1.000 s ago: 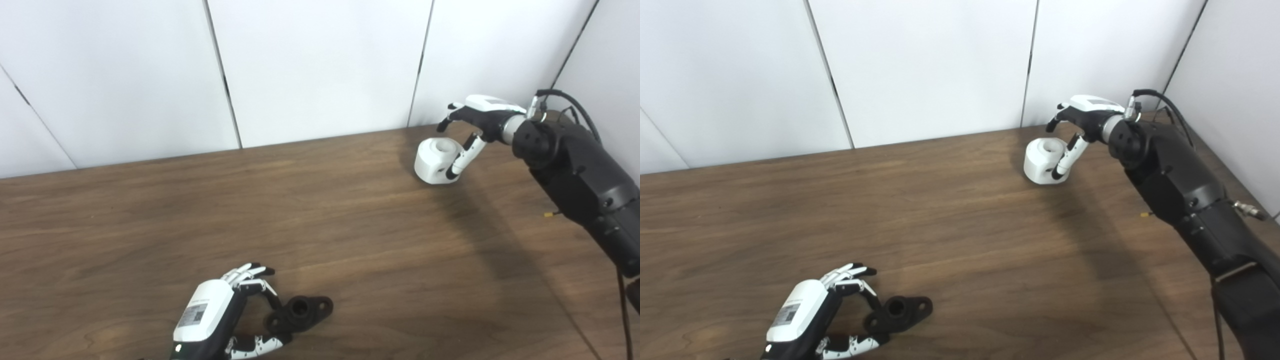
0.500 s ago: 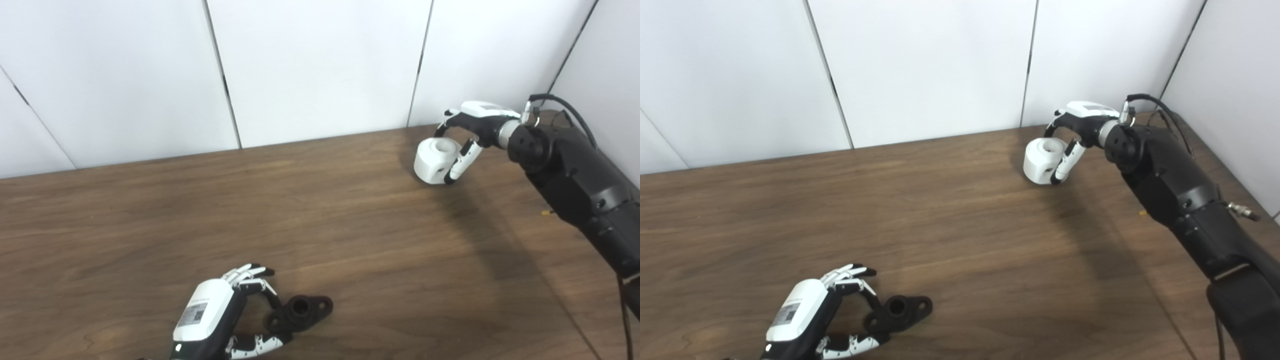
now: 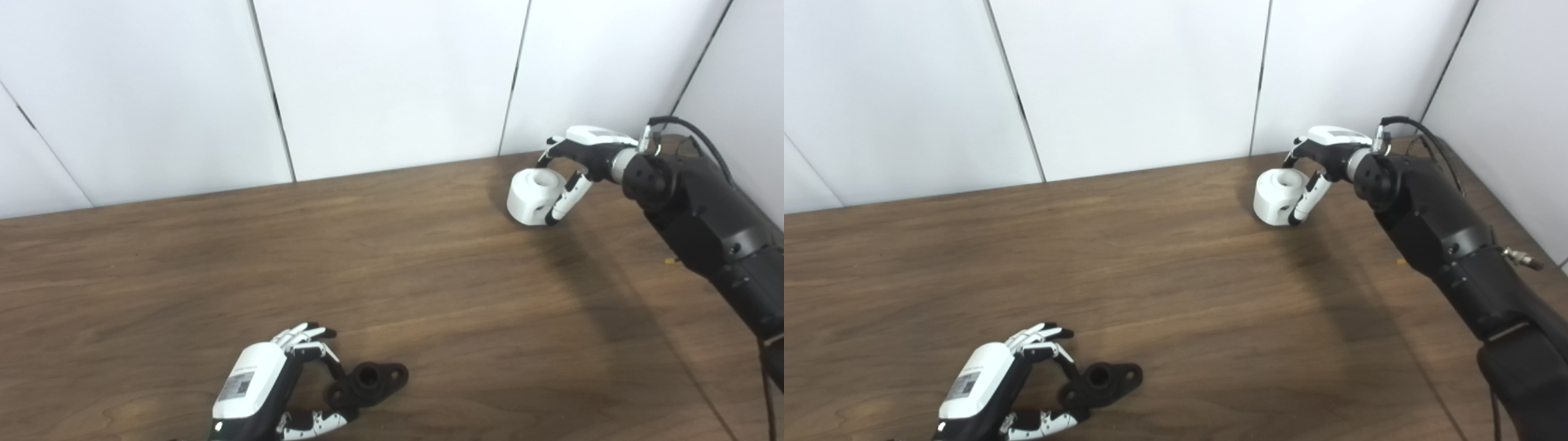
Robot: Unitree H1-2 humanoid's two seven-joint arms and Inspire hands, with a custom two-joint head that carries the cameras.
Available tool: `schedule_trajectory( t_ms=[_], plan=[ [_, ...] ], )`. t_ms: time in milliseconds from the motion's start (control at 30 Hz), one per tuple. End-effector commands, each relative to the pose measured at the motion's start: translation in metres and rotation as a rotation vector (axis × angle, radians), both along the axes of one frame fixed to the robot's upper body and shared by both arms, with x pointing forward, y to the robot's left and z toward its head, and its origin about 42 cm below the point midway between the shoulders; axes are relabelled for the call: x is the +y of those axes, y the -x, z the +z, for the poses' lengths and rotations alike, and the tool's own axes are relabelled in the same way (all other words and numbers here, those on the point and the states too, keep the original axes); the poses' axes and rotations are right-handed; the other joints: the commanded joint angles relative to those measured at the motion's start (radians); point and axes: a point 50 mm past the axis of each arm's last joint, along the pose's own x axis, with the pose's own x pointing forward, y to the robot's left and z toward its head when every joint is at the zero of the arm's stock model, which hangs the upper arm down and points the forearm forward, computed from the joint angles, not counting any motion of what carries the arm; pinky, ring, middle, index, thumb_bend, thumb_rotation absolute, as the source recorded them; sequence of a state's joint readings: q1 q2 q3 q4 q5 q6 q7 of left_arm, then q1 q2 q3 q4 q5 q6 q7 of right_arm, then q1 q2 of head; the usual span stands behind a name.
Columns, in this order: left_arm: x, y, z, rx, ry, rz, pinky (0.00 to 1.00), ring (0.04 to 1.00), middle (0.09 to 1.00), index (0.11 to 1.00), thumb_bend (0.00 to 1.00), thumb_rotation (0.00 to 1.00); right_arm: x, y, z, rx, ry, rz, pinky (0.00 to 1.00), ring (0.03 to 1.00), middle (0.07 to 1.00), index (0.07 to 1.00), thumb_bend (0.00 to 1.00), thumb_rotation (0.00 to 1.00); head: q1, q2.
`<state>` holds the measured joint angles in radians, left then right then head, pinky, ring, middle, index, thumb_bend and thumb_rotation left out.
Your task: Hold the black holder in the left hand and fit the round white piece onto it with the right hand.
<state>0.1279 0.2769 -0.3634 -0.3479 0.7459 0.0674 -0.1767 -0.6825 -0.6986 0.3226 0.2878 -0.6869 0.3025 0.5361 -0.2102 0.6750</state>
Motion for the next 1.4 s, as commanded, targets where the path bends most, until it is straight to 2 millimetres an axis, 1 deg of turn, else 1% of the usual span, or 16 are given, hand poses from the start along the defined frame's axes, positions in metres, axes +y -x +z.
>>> schedule_trajectory(
  t_ms=[0,100,167,233,467,600,633,667,733,833,1067,1267,1367],
  plan=[
    [0.0,0.011,-0.019,0.142,-0.033,-0.016,0.88,0.905,0.831,0.492,0.5,0.04,0.001,-0.008,0.038,-0.117,0.019,0.027,1.0,1.0,0.983,0.735,0.89,0.25,0.001,0.002],
    [0.0,0.011,-0.019,0.141,-0.029,-0.015,0.88,0.903,0.831,0.492,0.5,0.04,0.0,-0.007,0.037,-0.138,0.001,0.027,0.95,1.0,0.966,0.723,0.88,0.24,0.004,0.003],
    [0.0,0.011,-0.02,0.142,-0.027,-0.016,0.88,0.902,0.831,0.491,0.5,0.04,-0.001,-0.006,0.036,-0.155,-0.011,0.032,0.9,1.0,0.945,0.707,0.86,0.22,0.004,0.003],
    [0.0,0.011,-0.02,0.141,-0.027,-0.015,0.88,0.903,0.831,0.491,0.5,0.04,-0.001,-0.005,0.036,-0.159,-0.012,0.035,0.87,1.0,0.932,0.696,0.84,0.21,0.005,0.002],
    [-0.002,0.01,-0.02,0.136,-0.025,-0.014,0.88,0.9,0.83,0.491,0.5,0.04,-0.003,-0.004,0.033,-0.173,-0.02,0.04,0.84,1.0,0.907,0.651,0.81,0.17,0.016,0.003],
    [-0.003,0.009,-0.02,0.154,0.016,-0.004,0.88,0.907,0.834,0.491,0.5,0.04,-0.005,-0.004,0.028,-0.204,-0.022,0.054,0.81,0.977,0.866,0.608,0.8,0.13,0.022,0.001],
    [-0.003,0.009,-0.02,0.159,0.024,-0.001,0.89,0.91,0.837,0.491,0.5,0.04,-0.005,-0.003,0.027,-0.21,-0.023,0.055,0.81,0.973,0.857,0.552,0.67,0.14,0.022,0.001],
    [-0.003,0.009,-0.02,0.162,0.03,-0.001,0.89,0.912,0.838,0.491,0.5,0.04,-0.005,-0.003,0.025,-0.219,-0.021,0.057,0.8,0.97,0.852,0.516,0.58,0.14,0.023,0.001],
    [-0.004,0.008,-0.018,0.164,0.041,0.001,0.89,0.915,0.842,0.491,0.5,0.04,-0.006,-0.002,0.021,-0.249,-0.02,0.066,0.79,0.952,0.827,0.496,0.54,0.14,0.026,0.003],
    [-0.004,0.007,-0.017,0.173,0.056,0.009,0.9,0.92,0.847,0.491,0.5,0.04,-0.007,0.001,0.013,-0.278,-0.029,0.066,0.78,0.927,0.795,0.488,0.52,0.13,0.03,0.004],
    [-0.004,0.006,-0.015,0.175,0.062,0.026,0.89,0.923,0.848,0.492,0.5,0.04,-0.006,0.004,0.001,-0.31,-0.016,0.078,0.8,0.906,0.771,0.486,0.52,0.13,0.034,0.007],
    [-0.005,0.004,-0.016,0.177,0.065,0.026,0.88,0.921,0.849,0.491,0.5,0.04,-0.005,0.004,-0.003,-0.32,-0.01,0.084,0.83,0.909,0.769,0.486,0.52,0.13,0.039,0.005],
    [-0.006,0.002,-0.018,0.178,0.059,0.022,0.88,0.922,0.851,0.491,0.5,0.04,-0.003,0.006,0.002,-0.331,-0.004,0.092,0.83,0.908,0.77,0.486,0.52,0.13,0.045,0.004]
  ],
)
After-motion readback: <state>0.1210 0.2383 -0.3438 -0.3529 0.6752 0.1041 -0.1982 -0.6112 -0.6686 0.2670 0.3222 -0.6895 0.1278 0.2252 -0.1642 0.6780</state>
